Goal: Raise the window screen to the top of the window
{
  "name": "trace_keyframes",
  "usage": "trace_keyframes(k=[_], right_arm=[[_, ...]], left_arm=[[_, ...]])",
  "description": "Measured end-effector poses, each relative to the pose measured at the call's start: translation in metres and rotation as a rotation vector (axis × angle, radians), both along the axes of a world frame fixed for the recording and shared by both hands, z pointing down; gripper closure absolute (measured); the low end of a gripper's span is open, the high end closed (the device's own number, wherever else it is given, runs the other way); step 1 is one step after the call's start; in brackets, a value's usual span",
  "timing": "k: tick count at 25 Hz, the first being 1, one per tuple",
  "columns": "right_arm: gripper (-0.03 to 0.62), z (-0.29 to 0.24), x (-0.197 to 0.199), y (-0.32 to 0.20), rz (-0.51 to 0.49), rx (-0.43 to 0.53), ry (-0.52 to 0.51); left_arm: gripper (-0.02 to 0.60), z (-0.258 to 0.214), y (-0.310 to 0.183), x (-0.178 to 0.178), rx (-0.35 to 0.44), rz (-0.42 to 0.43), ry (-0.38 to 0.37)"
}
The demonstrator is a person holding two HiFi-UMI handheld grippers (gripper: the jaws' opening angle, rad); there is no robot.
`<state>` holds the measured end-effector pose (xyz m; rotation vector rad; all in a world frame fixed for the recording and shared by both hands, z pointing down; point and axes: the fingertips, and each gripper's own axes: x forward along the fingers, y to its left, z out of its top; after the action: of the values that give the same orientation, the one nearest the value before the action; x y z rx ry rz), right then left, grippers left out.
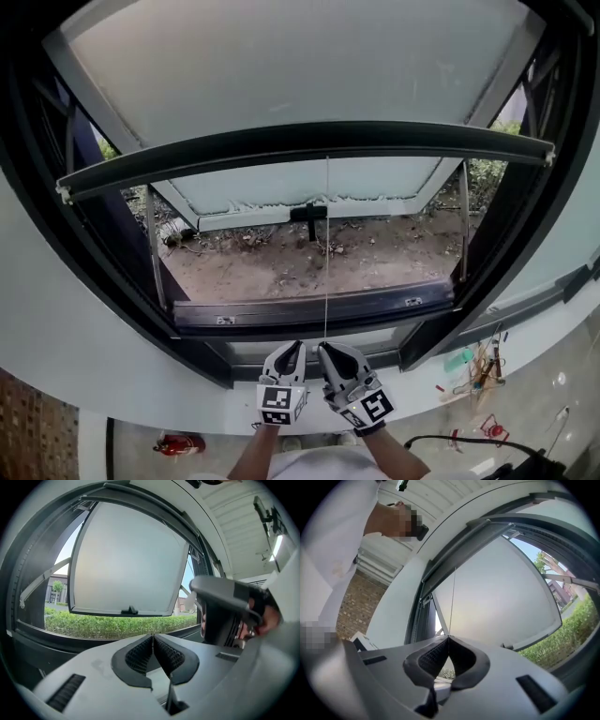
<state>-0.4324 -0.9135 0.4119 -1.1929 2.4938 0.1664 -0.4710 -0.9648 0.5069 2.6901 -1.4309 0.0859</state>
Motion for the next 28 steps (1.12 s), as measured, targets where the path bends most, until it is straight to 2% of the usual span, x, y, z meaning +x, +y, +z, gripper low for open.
trace_keyframes(k=[8,16,28], right_arm=[[0.592,-0.062,-0.005,0.004,-0.030,0.105,-0.056],[0.592,-0.136,0.016,0.004,-0.046,0.202,-0.115],[0.592,-0.240,0.009,0.036,-0.258,0.369,-0.302]], left_arm=[[0.569,0.003,-0.003,-0.010,-0.009,-0.019,0.004],[0.569,0.003,-0.014,-0.014,-0.019,-0.032,-0.004],[0.569,-0.014,-0.021,-0.015,0.015,-0.009,0.015]])
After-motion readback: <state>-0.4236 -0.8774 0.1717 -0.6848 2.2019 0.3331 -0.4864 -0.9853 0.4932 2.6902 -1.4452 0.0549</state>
